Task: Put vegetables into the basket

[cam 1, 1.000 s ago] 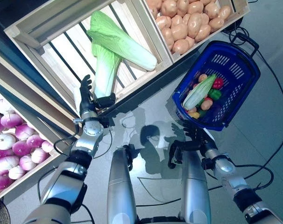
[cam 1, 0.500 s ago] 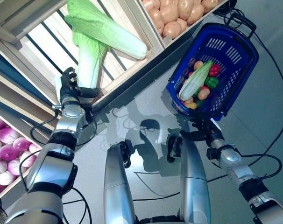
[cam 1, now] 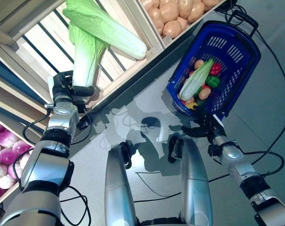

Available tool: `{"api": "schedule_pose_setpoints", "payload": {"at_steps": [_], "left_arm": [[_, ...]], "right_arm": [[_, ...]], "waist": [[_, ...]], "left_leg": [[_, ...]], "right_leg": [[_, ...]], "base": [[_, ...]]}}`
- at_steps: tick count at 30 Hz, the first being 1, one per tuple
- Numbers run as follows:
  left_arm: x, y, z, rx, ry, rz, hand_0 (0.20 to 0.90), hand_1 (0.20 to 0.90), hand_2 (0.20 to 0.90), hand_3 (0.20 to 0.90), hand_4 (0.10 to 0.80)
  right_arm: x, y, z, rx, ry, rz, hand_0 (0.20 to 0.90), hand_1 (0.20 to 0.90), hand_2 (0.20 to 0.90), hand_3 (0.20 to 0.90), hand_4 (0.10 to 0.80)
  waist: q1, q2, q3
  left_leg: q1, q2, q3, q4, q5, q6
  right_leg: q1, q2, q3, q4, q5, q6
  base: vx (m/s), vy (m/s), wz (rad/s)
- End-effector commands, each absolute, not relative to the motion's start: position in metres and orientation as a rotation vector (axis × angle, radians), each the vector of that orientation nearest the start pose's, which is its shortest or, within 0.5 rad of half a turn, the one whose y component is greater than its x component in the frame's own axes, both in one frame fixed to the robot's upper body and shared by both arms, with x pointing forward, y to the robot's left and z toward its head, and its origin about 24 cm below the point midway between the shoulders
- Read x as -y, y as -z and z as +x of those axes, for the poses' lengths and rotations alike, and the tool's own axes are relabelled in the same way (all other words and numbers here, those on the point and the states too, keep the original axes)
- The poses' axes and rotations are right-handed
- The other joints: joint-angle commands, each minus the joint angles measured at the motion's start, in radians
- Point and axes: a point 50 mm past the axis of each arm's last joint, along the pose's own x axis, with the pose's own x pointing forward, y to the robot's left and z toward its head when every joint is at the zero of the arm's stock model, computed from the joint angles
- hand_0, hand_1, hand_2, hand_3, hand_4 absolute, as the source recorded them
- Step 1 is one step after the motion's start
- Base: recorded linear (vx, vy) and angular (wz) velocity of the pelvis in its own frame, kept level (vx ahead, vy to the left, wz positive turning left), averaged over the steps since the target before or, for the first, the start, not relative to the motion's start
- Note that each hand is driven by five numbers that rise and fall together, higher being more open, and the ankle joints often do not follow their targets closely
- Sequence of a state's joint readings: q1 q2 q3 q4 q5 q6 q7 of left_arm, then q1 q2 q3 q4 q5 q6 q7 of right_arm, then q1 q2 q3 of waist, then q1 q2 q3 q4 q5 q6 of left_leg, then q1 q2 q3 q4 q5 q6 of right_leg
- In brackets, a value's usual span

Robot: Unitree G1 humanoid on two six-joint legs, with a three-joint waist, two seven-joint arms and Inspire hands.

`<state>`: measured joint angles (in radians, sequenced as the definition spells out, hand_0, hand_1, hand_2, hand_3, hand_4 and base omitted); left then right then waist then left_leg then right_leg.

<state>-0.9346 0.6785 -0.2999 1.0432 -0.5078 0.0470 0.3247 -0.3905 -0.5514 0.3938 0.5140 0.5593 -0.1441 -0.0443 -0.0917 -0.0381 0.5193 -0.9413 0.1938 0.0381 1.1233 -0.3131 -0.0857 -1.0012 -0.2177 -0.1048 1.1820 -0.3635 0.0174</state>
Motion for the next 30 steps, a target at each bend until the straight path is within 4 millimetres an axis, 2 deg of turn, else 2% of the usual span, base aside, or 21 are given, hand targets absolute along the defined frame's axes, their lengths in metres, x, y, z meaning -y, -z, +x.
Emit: {"api": "schedule_pose_setpoints", "payload": {"at_steps": [1,5,10,14,15,16,20,22,24,27,30], "left_arm": [[-0.334,-0.148,0.366,-0.150,-0.615,0.299,0.300,0.300,0.300,0.300,0.400],[-0.341,-0.141,0.360,-0.163,-0.613,0.280,0.300,0.300,0.300,0.300,0.400],[-0.350,-0.126,0.348,-0.177,-0.603,0.279,0.300,0.300,0.300,0.300,0.400],[-0.349,-0.112,0.339,-0.156,-0.578,0.259,0.300,0.300,0.300,0.300,0.400],[-0.347,-0.109,0.337,-0.153,-0.572,0.258,0.300,0.300,0.300,0.300,0.400],[-0.346,-0.105,0.335,-0.148,-0.570,0.257,0.300,0.300,0.300,0.300,0.400],[-0.341,-0.081,0.321,-0.158,-0.564,0.204,0.300,0.300,0.300,0.300,0.400],[-0.330,-0.058,0.310,-0.166,-0.560,0.111,0.300,0.300,0.300,0.300,0.400],[-0.322,-0.046,0.304,-0.170,-0.543,0.052,0.300,0.300,0.300,0.300,0.400],[-0.312,-0.037,0.300,-0.151,-0.528,-0.014,0.300,0.300,0.300,0.300,0.400],[-0.291,-0.030,0.297,-0.120,-0.473,-0.047,0.300,0.300,0.300,0.300,0.400]], "right_arm": [[0.214,-0.080,0.322,0.084,-0.083,-0.074,0.900,0.900,0.900,0.900,0.800],[0.215,-0.079,0.320,0.085,-0.091,-0.075,0.900,0.900,0.900,0.900,0.800],[0.216,-0.067,0.309,0.065,-0.103,-0.070,0.900,0.900,0.900,0.900,0.800],[0.213,-0.051,0.295,0.041,-0.113,-0.056,0.900,0.900,0.900,0.900,0.800],[0.211,-0.047,0.291,0.037,-0.117,-0.053,0.900,0.900,0.900,0.900,0.800],[0.210,-0.044,0.288,0.034,-0.122,-0.049,0.900,0.900,0.900,0.900,0.800],[0.201,-0.027,0.271,0.003,-0.141,-0.030,0.900,0.900,0.900,0.900,0.800],[0.191,-0.016,0.261,-0.024,-0.151,-0.006,0.900,0.900,0.900,0.900,0.800],[0.187,-0.009,0.256,-0.044,-0.156,0.007,0.900,0.900,0.900,0.900,0.800],[0.183,-0.003,0.250,-0.066,-0.167,0.025,0.900,0.900,0.900,0.900,0.800],[0.177,0.003,0.243,-0.094,-0.182,0.062,0.900,0.900,0.900,0.900,0.800]], "waist": [[-0.017,0.008,-0.018],[-0.021,0.015,-0.041],[-0.022,0.023,-0.092],[-0.010,0.029,-0.145],[-0.007,0.030,-0.160],[-0.004,0.030,-0.170],[0.014,0.029,-0.230],[0.024,0.032,-0.274],[0.028,0.036,-0.300],[0.032,0.042,-0.329],[0.037,0.051,-0.366]], "left_leg": [[0.116,0.029,0.043,-0.080,0.004,0.006],[0.189,0.036,0.063,-0.134,0.013,-0.002],[0.304,0.032,0.087,-0.215,0.031,-0.003],[0.399,0.018,0.096,-0.298,0.057,0.004],[0.415,0.014,0.102,-0.342,0.096,0.013],[0.437,0.011,0.104,-0.368,0.105,0.014],[0.564,-0.016,0.112,-0.503,0.144,0.019],[0.654,-0.035,0.111,-0.609,0.183,0.019],[0.703,-0.042,0.112,-0.670,0.208,0.016],[0.752,-0.052,0.109,-0.745,0.244,0.016],[0.831,-0.066,0.117,-0.872,0.294,0.016]], "right_leg": [[0.143,-0.048,0.040,-0.118,0.075,0.050],[0.210,-0.042,0.044,-0.166,0.079,0.051],[0.309,-0.047,0.036,-0.230,0.091,0.052],[0.402,-0.058,0.021,-0.293,0.107,0.054],[0.419,-0.058,0.013,-0.331,0.140,0.047],[0.441,-0.058,0.009,-0.351,0.144,0.049],[0.573,-0.055,-0.008,-0.474,0.166,0.056],[0.669,-0.042,-0.026,-0.581,0.189,0.059],[0.726,-0.033,-0.036,-0.652,0.205,0.060],[0.779,-0.025,-0.045,-0.728,0.232,0.062],[0.871,-0.014,-0.069,-0.858,0.270,0.070]], "base": [[0.030,-0.010,0.02],[0.036,0.001,-0.05],[0.071,0.010,-0.08],[0.074,-0.022,-0.04],[0.030,-0.039,-0.02],[0.085,-0.049,0.03],[0.151,-0.054,0.04],[0.186,-0.069,0.07],[0.140,-0.048,0.02],[0.105,-0.031,0.08],[0.113,-0.037,0.02]]}}
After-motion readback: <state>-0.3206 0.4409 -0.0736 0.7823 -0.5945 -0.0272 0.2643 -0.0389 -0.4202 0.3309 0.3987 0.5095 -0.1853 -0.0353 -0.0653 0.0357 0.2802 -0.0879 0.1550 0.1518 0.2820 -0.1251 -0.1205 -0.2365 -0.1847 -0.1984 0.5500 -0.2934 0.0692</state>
